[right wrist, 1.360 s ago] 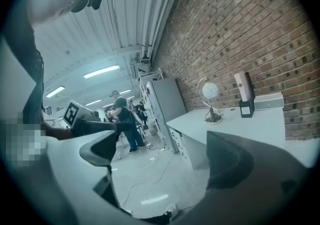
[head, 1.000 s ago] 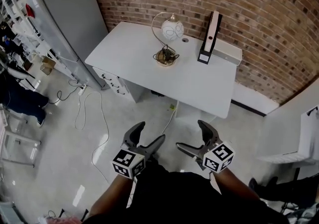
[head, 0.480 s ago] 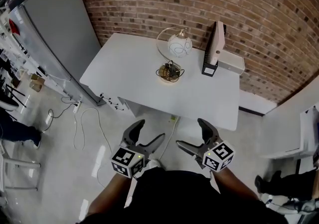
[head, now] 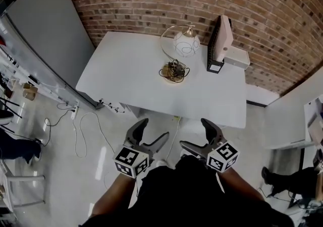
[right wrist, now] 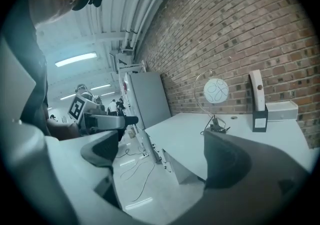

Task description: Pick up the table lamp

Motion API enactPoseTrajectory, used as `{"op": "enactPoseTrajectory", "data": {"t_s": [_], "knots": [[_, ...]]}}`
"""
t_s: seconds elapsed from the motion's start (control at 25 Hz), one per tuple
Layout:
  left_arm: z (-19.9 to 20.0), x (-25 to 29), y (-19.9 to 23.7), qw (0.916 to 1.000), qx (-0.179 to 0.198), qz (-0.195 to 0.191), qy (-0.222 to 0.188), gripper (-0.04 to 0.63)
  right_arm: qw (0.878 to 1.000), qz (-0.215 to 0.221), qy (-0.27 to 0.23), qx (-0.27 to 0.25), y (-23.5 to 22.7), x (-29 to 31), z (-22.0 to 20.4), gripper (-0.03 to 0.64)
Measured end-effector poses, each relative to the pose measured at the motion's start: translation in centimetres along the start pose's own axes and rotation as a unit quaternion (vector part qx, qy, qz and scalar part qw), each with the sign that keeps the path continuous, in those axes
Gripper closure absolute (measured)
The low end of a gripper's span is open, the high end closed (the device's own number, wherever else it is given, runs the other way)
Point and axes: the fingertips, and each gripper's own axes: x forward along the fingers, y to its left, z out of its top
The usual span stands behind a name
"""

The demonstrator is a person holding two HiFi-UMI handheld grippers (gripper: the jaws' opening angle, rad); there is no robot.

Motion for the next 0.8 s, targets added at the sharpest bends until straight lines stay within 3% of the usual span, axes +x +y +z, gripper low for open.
{"op": "enactPoseTrajectory", "data": {"t_s": [0.44,0.8], "knots": [[0.3,3.8,3.4,0.9997,-0.001,-0.002,0.025,0.218,1.0,-0.005,-0.015,0.016,-4.8,4.1,2.1,0.083],[5.5,9.8,7.8,0.999,0.038,0.014,0.019,0.218,0.999,0.001,-0.05,0.005,-11.1,7.4,6.9,0.087]]}}
